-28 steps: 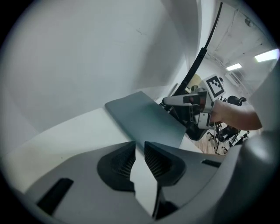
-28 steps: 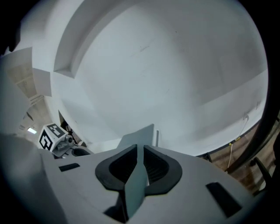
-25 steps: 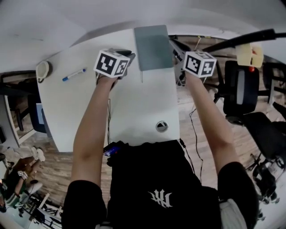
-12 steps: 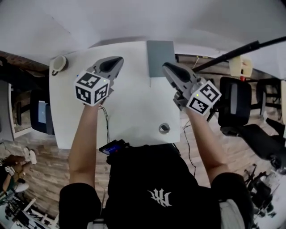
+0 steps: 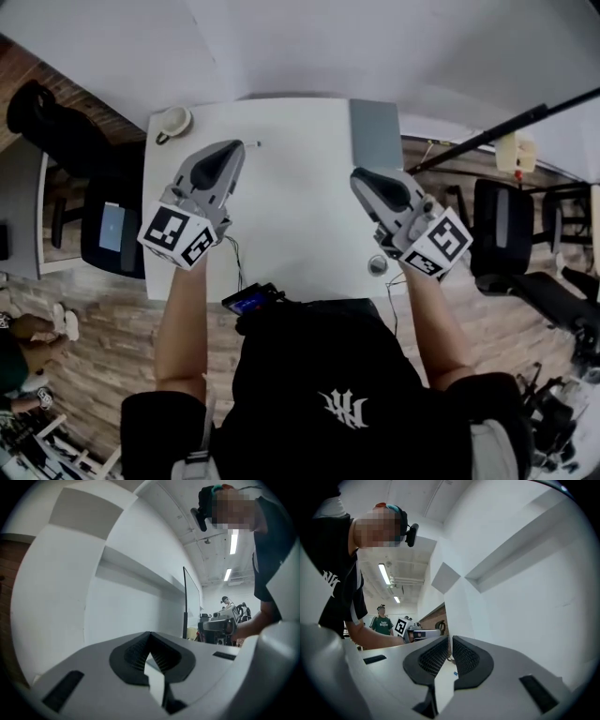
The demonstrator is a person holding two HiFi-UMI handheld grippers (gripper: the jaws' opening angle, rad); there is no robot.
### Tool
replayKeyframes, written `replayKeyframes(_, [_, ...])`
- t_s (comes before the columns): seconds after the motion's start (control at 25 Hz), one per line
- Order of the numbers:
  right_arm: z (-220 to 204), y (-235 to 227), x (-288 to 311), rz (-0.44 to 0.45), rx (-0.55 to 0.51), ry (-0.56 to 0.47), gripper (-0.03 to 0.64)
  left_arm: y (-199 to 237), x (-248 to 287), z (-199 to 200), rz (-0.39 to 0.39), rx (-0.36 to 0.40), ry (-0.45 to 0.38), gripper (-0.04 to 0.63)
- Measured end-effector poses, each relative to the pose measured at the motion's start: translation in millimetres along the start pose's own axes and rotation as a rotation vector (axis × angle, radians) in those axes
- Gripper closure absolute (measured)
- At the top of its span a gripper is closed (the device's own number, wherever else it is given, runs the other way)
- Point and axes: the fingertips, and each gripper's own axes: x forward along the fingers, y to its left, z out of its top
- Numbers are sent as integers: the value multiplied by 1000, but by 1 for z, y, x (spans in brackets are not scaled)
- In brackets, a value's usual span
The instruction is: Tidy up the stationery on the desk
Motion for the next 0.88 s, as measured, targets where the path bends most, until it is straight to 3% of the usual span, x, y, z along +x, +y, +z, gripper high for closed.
replayKeyframes(0.12, [3,23,12,20,-35,-5,563,10,-34,6,21,8,-49,594])
replayKeyframes(0.32, [7,54,32,41,-95,-14,564,24,-78,-6,43,-1,-57,594])
replayKeyframes(0.64, [-16,72,36,17,-64,51,563,50,-101,-68,52,-11,69,594])
replayKeyframes(0.88, [-34,59,26,-76,-42,93,563,74,-77,-95,-3,-3,160,592])
